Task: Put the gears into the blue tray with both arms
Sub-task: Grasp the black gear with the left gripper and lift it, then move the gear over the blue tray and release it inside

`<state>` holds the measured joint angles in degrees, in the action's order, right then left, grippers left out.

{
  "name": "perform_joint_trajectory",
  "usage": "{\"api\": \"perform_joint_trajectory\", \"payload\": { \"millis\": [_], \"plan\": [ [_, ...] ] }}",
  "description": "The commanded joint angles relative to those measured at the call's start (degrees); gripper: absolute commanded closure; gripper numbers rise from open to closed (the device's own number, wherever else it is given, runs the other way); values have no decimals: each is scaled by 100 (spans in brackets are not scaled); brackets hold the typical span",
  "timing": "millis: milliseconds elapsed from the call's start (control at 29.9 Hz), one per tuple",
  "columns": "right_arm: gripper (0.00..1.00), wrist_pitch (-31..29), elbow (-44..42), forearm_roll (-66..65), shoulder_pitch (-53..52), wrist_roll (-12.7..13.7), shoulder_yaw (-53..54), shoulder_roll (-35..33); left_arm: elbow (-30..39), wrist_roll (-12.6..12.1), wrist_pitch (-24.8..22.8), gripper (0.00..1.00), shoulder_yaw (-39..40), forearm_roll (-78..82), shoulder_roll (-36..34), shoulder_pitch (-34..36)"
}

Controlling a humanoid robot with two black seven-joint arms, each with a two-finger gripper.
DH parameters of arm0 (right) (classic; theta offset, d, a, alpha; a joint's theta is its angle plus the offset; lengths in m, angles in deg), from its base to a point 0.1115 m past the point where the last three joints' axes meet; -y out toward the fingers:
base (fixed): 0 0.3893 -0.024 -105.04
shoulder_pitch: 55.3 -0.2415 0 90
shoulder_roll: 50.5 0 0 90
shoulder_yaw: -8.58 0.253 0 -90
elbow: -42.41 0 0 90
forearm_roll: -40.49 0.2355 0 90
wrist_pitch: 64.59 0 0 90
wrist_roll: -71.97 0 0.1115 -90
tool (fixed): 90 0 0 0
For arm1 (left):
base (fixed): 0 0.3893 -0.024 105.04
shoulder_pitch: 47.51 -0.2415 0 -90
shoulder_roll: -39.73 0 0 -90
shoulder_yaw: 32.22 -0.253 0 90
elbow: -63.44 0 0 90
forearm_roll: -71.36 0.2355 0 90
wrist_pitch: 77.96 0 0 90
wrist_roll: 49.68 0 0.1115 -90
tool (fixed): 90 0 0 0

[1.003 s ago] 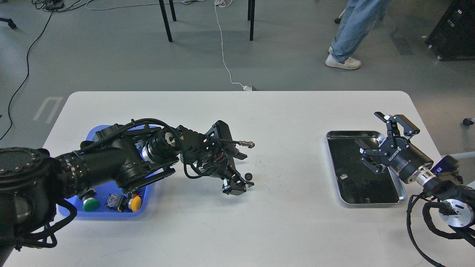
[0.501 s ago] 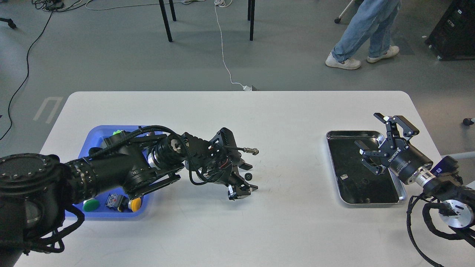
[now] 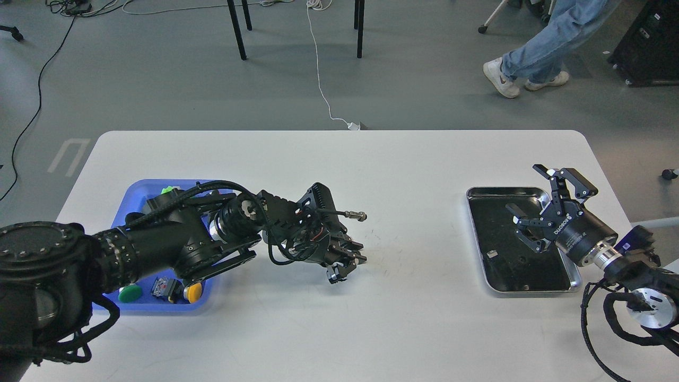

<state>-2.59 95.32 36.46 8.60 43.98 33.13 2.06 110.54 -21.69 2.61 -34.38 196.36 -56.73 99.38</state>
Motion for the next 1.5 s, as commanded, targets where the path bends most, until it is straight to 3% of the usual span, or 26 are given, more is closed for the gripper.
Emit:
{"api": "perform_joint_trajectory", "payload": {
  "millis": [0,134,334,568,735,936,1103,1471],
  "plan": [
    [4,0,0,-1,0,-1,5,0,53,1,20,89,58,0,-74,16],
    [4,0,9,-1,0,-1,14,0,482,1,12,88,94,0,-556,243],
    [4,0,-9,-10,0,-1,5,9,1582,1,-41,87,111,-740,-2181,464],
    [4,0,0,-63,-62,-1,-12,79,1627,1,3,87,111,-1171,-3878,123],
    [4,0,-9,-89,-62,-1,-30,79,1583,1,11,87,137,-1435,-4503,-194],
    [4,0,18,-80,-44,-1,-30,88,1522,1,3,86,357,-1444,-4557,-616],
    [4,0,18,-89,-18,-1,-30,70,644,1,187,85,489,-1373,-4285,-1030],
    [4,0,18,-89,-18,-1,-30,70,511,1,214,82,489,-1294,-4267,-1082]
  ]
}}
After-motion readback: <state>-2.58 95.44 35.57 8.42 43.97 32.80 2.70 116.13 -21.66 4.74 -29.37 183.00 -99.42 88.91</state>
